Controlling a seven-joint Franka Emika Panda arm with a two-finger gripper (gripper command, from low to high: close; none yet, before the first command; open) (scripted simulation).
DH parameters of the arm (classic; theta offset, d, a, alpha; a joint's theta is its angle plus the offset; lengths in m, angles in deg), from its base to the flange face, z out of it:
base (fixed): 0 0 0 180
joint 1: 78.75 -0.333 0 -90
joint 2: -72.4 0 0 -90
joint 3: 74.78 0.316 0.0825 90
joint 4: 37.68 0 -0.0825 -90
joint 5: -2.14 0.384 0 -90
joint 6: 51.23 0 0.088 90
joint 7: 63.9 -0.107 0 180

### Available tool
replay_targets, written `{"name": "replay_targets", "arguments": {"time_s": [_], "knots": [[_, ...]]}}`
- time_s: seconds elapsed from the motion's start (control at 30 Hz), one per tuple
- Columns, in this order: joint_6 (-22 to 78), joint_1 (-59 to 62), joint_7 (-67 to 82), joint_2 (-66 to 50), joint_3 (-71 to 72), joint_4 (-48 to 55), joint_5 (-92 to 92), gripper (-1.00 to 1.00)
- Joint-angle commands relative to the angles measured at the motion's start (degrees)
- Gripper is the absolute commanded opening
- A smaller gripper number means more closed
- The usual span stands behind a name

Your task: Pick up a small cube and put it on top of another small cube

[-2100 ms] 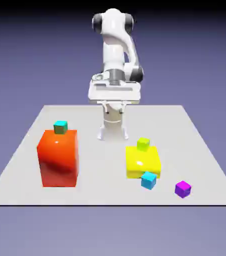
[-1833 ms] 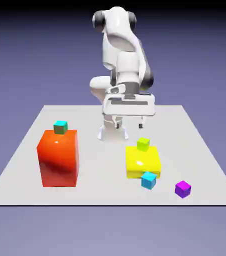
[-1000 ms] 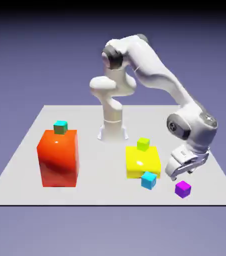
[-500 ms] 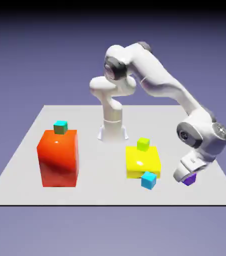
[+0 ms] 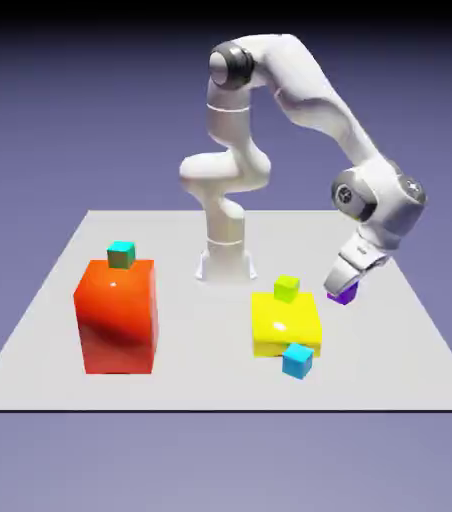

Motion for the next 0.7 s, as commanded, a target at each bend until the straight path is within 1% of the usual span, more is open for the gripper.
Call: {"name": "replay_targets", "arguments": {"time_s": [0.0, 0.4, 0.43, 0.6, 0.63, 0.67], "knots": [[-0.1, -0.5, 1.0, 2.1, -0.5, -1.8, 0.5, -1.0], [-1.0, -7.0, 13.6, 26.7, -6.4, -23.6, 8.8, -1.0], [-1.0, -7.0, 13.6, 26.7, -6.4, -23.6, 8.8, -1.0], [-13.5, -5.8, 11.5, 19.9, -6.0, -29.5, 6.6, -1.0], [-14.1, -5.8, 11.4, 19.6, -5.9, -29.8, 6.5, -1.0], [-14.1, -5.8, 11.4, 19.6, -5.9, -29.8, 6.5, 1.0]]}}
